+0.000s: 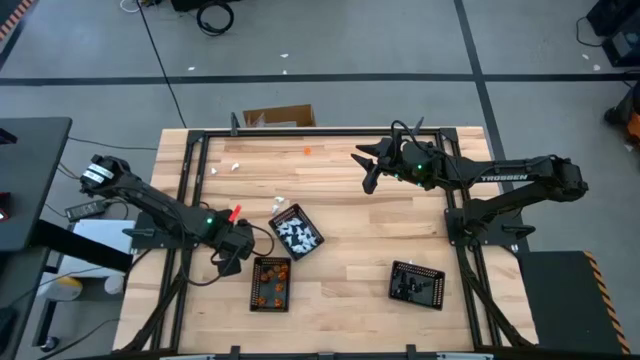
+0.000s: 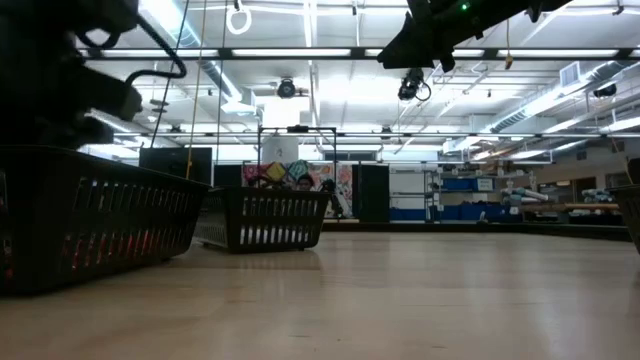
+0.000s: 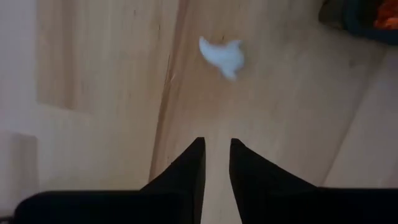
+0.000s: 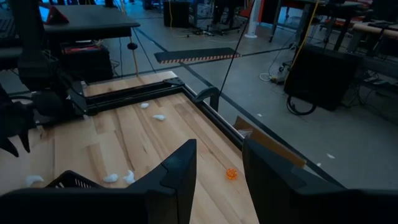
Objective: Sort Halloween decoration
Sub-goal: Put the white ghost toy into the middle black basket
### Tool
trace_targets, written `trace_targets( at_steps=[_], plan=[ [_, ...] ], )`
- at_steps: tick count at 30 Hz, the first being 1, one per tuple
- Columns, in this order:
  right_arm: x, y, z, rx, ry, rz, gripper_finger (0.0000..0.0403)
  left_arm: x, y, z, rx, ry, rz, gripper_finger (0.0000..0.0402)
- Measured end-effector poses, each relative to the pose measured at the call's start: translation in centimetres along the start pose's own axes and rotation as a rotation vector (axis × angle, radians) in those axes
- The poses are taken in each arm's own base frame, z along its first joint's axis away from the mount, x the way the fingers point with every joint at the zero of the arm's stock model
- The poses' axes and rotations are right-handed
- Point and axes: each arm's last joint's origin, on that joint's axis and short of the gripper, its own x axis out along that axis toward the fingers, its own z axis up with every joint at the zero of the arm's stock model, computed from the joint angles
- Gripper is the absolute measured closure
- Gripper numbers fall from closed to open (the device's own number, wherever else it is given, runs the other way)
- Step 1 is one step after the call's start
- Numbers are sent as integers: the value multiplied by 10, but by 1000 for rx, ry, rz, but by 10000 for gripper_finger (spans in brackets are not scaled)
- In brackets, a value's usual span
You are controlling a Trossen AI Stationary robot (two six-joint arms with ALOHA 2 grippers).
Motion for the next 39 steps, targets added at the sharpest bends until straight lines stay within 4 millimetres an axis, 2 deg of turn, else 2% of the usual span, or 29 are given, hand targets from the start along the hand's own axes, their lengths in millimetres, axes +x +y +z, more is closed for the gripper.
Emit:
trace_targets(
  at_steps=[3,7,11,16,21,28,39],
  plan=[
    [0,0,0,0,0,0,268,-8,-2,5,3,-32,5,329],
    [0,0,0,0,1,0,268,-1,-2,7,-42,-109,33,320],
    [0,0,-3,-10,27,18,268,15,-2,6,-56,-170,-3,281],
    [0,0,-3,-11,30,18,268,25,0,2,-54,-202,-3,222],
    [0,-1,-1,4,13,13,268,36,-2,-4,-27,-277,31,192],
    [1,-1,1,24,-8,13,268,53,3,-11,-39,-341,13,182],
    [1,-1,0,36,0,12,268,53,1,-7,35,-393,12,182]
  ],
)
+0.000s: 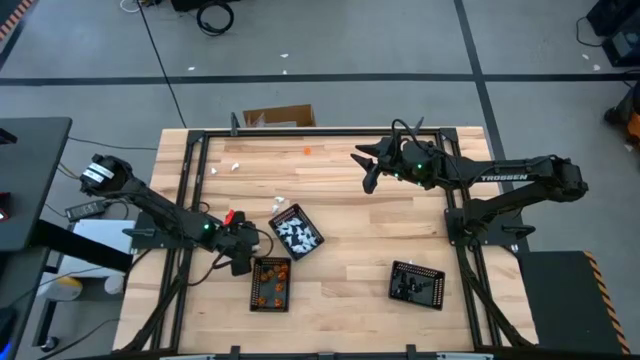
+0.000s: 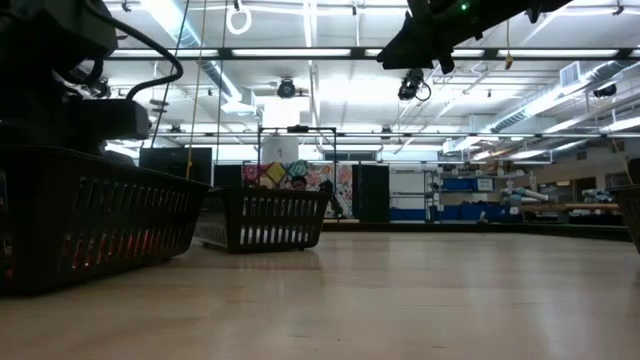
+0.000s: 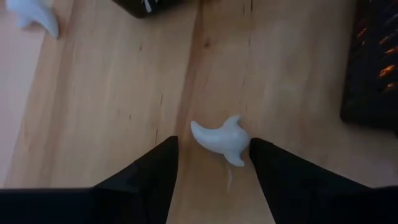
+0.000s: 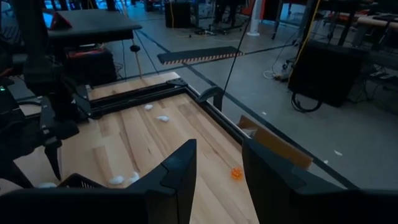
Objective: Sort Halloween decoration
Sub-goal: Put the white ghost toy into the middle black basket
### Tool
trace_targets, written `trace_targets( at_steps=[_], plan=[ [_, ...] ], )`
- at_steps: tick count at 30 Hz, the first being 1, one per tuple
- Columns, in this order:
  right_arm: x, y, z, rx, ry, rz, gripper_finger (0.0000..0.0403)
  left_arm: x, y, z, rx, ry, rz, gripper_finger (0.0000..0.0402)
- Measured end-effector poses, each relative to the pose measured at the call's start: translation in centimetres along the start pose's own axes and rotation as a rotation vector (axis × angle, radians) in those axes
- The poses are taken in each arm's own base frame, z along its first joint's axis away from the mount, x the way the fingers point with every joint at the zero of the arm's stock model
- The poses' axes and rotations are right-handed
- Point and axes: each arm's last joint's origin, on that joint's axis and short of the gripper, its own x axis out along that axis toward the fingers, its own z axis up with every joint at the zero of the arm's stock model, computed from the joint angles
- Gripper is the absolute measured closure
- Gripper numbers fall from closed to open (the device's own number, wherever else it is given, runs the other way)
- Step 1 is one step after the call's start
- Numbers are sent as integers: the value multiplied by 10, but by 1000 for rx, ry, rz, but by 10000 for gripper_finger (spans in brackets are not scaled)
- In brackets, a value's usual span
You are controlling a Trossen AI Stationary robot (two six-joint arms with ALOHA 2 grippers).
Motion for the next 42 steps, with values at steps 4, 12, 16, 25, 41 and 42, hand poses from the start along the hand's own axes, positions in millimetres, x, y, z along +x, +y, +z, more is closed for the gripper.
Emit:
trace_targets(
  at_steps=[4,12,16,25,41,42],
  plan=[
    [0,0,0,0,-1,0,268,0,0,0,21,-7,12,182],
    [0,0,0,1,-2,0,268,0,-1,4,76,-51,7,181],
    [0,0,0,2,-4,0,268,2,3,7,74,-38,-15,181],
    [0,0,0,2,-3,6,268,13,17,4,4,-59,-99,182],
    [0,0,0,2,-3,7,268,14,16,5,-20,-61,-104,268],
    [0,0,0,2,-3,7,268,14,17,5,-20,-60,-103,273]
  ],
)
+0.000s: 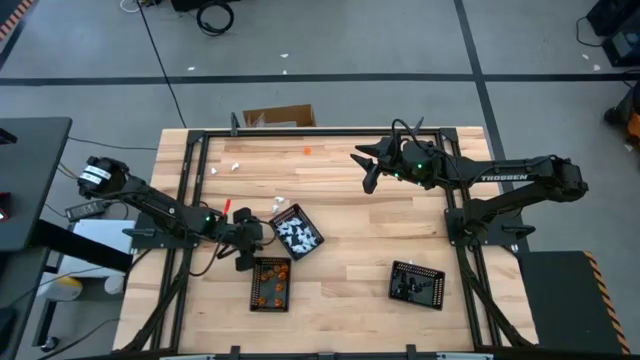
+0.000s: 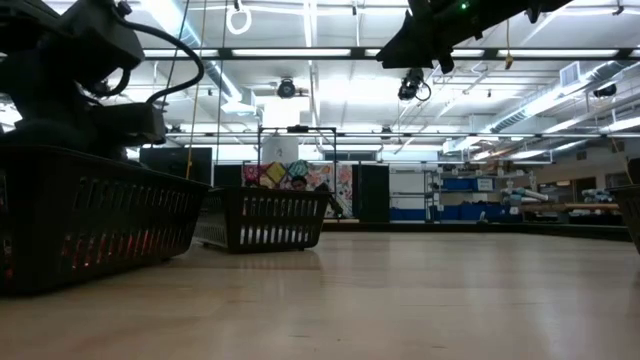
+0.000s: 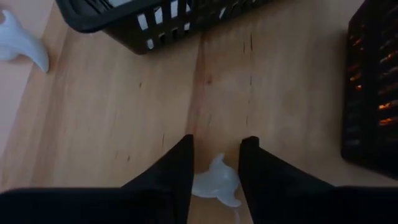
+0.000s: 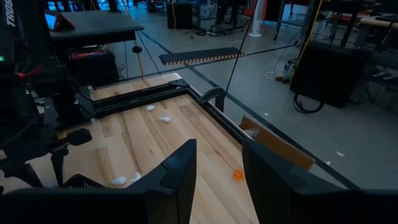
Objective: Sort Halloween decoration
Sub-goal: Put the white ghost toy into the middle black basket
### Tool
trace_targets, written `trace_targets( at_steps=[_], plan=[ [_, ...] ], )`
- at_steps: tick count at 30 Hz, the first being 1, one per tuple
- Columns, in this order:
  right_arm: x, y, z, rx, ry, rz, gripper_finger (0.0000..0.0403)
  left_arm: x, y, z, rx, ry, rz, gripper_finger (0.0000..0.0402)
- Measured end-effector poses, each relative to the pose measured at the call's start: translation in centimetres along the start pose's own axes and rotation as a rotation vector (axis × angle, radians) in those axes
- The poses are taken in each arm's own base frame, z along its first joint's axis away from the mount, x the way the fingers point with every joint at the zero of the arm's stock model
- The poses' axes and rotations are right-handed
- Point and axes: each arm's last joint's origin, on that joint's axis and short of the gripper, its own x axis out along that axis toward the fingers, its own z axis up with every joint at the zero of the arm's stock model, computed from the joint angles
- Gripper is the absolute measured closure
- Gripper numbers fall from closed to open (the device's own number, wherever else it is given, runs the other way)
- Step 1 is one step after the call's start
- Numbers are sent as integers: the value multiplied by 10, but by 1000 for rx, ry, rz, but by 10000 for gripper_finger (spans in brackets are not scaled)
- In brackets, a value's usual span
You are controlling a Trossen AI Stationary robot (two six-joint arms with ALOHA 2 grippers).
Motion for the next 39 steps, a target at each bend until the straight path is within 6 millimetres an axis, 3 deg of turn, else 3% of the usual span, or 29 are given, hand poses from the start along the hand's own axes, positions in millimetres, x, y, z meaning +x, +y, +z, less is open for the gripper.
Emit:
trace_targets(
  at_steps=[19,23,31,39],
  plan=[
    [0,0,0,0,1,0,268,-21,-5,22,64,170,99,351],
    [0,1,0,-1,0,3,268,-23,-5,25,6,158,124,361],
    [0,0,0,-3,3,2,268,-25,-6,28,-286,128,160,298],
    [0,0,0,-21,3,2,268,-23,-8,17,-392,155,155,221]
  ],
)
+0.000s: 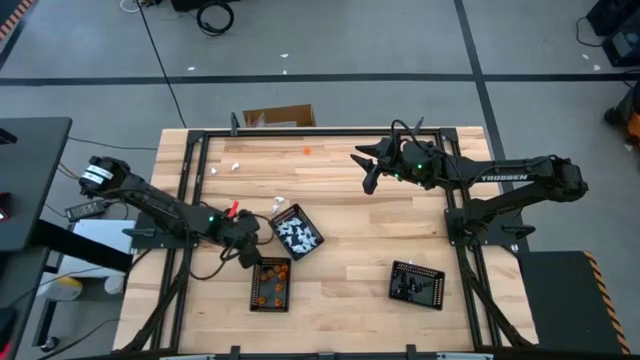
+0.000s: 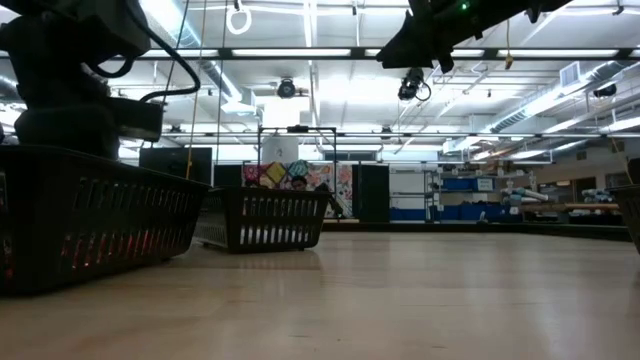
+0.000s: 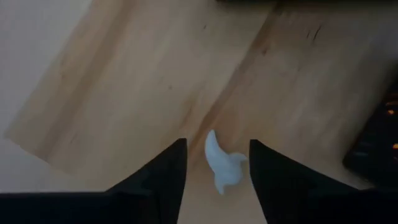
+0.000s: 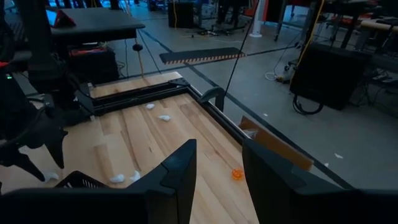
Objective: Sort Halloween decoration
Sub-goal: Put the white ghost toy into the middle black basket
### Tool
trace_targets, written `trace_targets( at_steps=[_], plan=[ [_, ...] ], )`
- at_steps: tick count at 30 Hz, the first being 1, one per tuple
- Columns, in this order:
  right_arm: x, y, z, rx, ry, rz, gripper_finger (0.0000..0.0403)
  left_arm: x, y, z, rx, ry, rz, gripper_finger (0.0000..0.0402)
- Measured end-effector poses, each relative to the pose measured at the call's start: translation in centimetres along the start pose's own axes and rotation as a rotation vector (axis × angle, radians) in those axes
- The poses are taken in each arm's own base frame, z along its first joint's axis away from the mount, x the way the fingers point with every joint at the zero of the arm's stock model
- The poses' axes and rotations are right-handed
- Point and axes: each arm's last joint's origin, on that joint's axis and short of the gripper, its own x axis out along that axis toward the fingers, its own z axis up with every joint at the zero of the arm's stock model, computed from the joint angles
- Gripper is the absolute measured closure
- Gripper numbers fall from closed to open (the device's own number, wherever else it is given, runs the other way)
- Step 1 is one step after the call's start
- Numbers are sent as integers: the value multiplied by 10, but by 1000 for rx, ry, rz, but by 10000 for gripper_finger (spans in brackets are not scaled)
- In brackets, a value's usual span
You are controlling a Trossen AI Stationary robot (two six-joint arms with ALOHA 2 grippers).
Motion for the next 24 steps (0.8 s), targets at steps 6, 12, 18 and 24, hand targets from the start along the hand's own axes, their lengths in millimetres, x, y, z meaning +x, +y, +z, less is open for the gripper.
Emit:
trace_targets(
  at_steps=[6,12,18,24],
  plan=[
    [0,1,1,3,-6,22,268,4,4,-6,-59,34,12,219],
    [0,1,1,3,-7,26,268,10,10,-12,-81,42,28,234],
    [0,1,1,5,-13,27,268,10,11,-13,-71,46,30,259],
    [0,1,1,5,-13,27,268,10,12,-13,-35,47,41,305]
  ],
)
